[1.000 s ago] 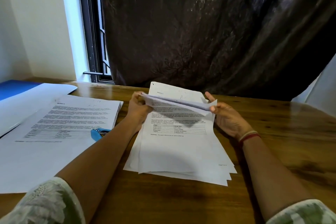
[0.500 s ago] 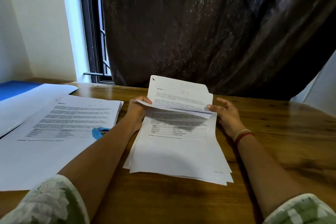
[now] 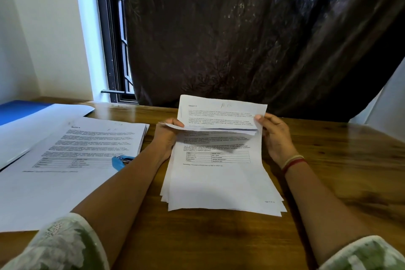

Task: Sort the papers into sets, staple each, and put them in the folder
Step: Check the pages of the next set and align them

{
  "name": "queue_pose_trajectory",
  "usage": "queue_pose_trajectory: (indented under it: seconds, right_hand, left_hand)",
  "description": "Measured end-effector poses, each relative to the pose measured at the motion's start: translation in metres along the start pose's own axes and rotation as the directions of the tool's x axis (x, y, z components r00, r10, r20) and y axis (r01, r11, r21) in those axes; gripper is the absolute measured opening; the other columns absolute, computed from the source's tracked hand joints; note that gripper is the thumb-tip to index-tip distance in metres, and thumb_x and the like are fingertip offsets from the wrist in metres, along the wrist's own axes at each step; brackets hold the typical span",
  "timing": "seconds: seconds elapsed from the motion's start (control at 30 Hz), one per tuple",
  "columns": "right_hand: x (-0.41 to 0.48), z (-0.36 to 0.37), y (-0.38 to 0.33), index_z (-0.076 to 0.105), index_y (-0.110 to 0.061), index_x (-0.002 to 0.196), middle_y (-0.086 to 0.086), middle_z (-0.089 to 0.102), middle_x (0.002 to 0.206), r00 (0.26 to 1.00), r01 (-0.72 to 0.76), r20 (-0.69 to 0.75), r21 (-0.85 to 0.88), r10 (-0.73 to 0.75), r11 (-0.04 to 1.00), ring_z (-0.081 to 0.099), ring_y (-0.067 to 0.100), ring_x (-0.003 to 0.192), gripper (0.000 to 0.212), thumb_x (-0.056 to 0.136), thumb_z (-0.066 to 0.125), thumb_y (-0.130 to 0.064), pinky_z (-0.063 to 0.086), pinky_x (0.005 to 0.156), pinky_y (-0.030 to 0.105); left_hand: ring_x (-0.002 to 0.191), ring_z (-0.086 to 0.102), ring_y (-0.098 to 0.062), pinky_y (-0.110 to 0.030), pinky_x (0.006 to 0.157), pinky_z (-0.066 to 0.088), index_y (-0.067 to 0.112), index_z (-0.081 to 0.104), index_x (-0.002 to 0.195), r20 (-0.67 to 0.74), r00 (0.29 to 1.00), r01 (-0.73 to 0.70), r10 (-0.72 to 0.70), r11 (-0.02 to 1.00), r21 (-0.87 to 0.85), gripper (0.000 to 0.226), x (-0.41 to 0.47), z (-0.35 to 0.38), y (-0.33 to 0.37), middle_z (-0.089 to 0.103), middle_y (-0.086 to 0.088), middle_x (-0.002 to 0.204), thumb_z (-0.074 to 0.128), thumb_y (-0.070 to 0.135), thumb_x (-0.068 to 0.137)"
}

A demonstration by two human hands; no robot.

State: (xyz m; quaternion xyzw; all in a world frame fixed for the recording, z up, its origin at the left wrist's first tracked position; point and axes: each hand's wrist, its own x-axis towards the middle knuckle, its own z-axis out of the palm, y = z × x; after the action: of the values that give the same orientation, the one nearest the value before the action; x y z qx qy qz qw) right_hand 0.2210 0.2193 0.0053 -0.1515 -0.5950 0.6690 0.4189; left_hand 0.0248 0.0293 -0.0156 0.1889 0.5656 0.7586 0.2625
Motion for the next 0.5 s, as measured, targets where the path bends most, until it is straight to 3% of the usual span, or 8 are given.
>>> queue_pose_trajectory:
  seconds: [0.07, 0.13, 0.17, 0.27, 0.3, 0.4, 0.47, 0.5]
  right_hand:
    - [0.000, -0.003, -0.005, 0.064, -0.007, 0.108, 0.012, 0.070, 0.110, 0.992, -0.030, 0.121, 0.072, 0.021, 0.997, 0.067, 0.028, 0.099, 0.049, 0.068, 0.079, -0.032, 0.057, 0.077, 0.035]
    - [-0.001, -0.005, -0.007, 0.069, -0.012, 0.102, 0.012, 0.071, 0.104, 0.969, -0.044, 0.246, 0.082, 0.022, 0.996, 0.067, 0.028, 0.095, 0.044, 0.067, 0.084, -0.035, 0.057, 0.077, 0.037]
    - [-0.002, -0.006, -0.007, 0.072, -0.014, 0.096, 0.010, 0.071, 0.098, 0.953, -0.047, 0.302, 0.077, 0.022, 0.996, 0.068, 0.026, 0.090, 0.042, 0.063, 0.085, -0.036, 0.058, 0.075, 0.036]
    - [-0.004, -0.004, -0.011, 0.076, -0.017, 0.087, 0.008, 0.071, 0.091, 0.905, -0.084, 0.423, 0.062, 0.050, 0.995, 0.066, 0.023, 0.086, 0.033, 0.058, 0.085, -0.030, 0.057, 0.073, 0.032]
    - [-0.005, -0.004, -0.012, 0.077, -0.018, 0.086, 0.007, 0.071, 0.093, 0.891, -0.103, 0.449, 0.053, 0.068, 0.993, 0.066, 0.023, 0.087, 0.034, 0.055, 0.086, -0.030, 0.057, 0.073, 0.032]
    - [-0.006, -0.005, -0.014, 0.078, -0.017, 0.089, 0.008, 0.071, 0.105, 0.868, -0.124, 0.486, 0.013, 0.102, 0.992, 0.068, 0.021, 0.091, 0.054, 0.045, 0.093, -0.043, 0.058, 0.075, 0.033]
    - [-0.004, -0.006, -0.012, 0.077, -0.015, 0.090, 0.008, 0.071, 0.110, 0.888, -0.147, 0.451, 0.085, 0.093, 0.986, 0.067, 0.022, 0.098, 0.056, 0.049, 0.090, -0.050, 0.058, 0.079, 0.035]
    - [-0.003, -0.006, -0.010, 0.077, -0.013, 0.089, 0.006, 0.072, 0.106, 0.926, -0.147, 0.367, 0.146, 0.084, 0.978, 0.066, 0.021, 0.101, 0.054, 0.053, 0.087, -0.053, 0.056, 0.082, 0.035]
  left_hand:
    - [0.111, 0.058, -0.045, -0.053, 0.094, 0.049, 0.003, 0.064, 0.102, 0.006, 1.000, -0.014, 0.014, 1.000, -0.012, 0.034, -0.001, 0.001, 0.001, 0.066, -0.019, 0.114, 0.065, 0.020, 0.073]
    - [0.106, 0.061, -0.039, -0.048, 0.091, 0.053, 0.001, 0.061, 0.095, -0.020, 0.997, -0.078, 0.078, 0.996, 0.035, 0.011, -0.003, 0.005, 0.001, 0.066, -0.017, 0.114, 0.062, 0.004, 0.085]
    - [0.104, 0.062, -0.034, -0.044, 0.089, 0.054, 0.000, 0.060, 0.097, -0.029, 0.992, -0.117, 0.119, 0.991, 0.071, 0.013, -0.002, 0.005, 0.000, 0.065, -0.015, 0.113, 0.062, -0.004, 0.086]
    - [0.104, 0.065, -0.029, -0.043, 0.085, 0.057, 0.004, 0.053, 0.122, 0.030, 0.972, -0.233, 0.231, 0.970, 0.075, 0.047, 0.000, 0.002, -0.003, 0.064, -0.013, 0.117, 0.068, -0.010, 0.079]
    - [0.103, 0.065, -0.029, -0.041, 0.083, 0.058, 0.003, 0.054, 0.121, 0.043, 0.967, -0.255, 0.252, 0.964, 0.078, 0.045, 0.001, 0.001, -0.005, 0.065, -0.013, 0.116, 0.068, -0.010, 0.080]
    - [0.096, 0.065, -0.028, -0.030, 0.071, 0.056, 0.007, 0.064, 0.092, -0.004, 0.978, -0.206, 0.207, 0.974, 0.094, 0.017, -0.002, 0.004, -0.002, 0.068, -0.011, 0.101, 0.062, -0.008, 0.085]
    - [0.088, 0.063, -0.030, -0.029, 0.067, 0.052, 0.010, 0.063, 0.073, -0.017, 0.985, -0.172, 0.174, 0.981, 0.086, 0.024, -0.003, 0.007, -0.001, 0.067, -0.011, 0.089, 0.057, -0.009, 0.086]
    - [0.088, 0.061, -0.031, -0.031, 0.068, 0.052, 0.012, 0.065, 0.064, -0.027, 0.988, -0.148, 0.151, 0.986, 0.076, 0.031, -0.002, 0.007, -0.001, 0.067, -0.012, 0.088, 0.055, -0.008, 0.086]
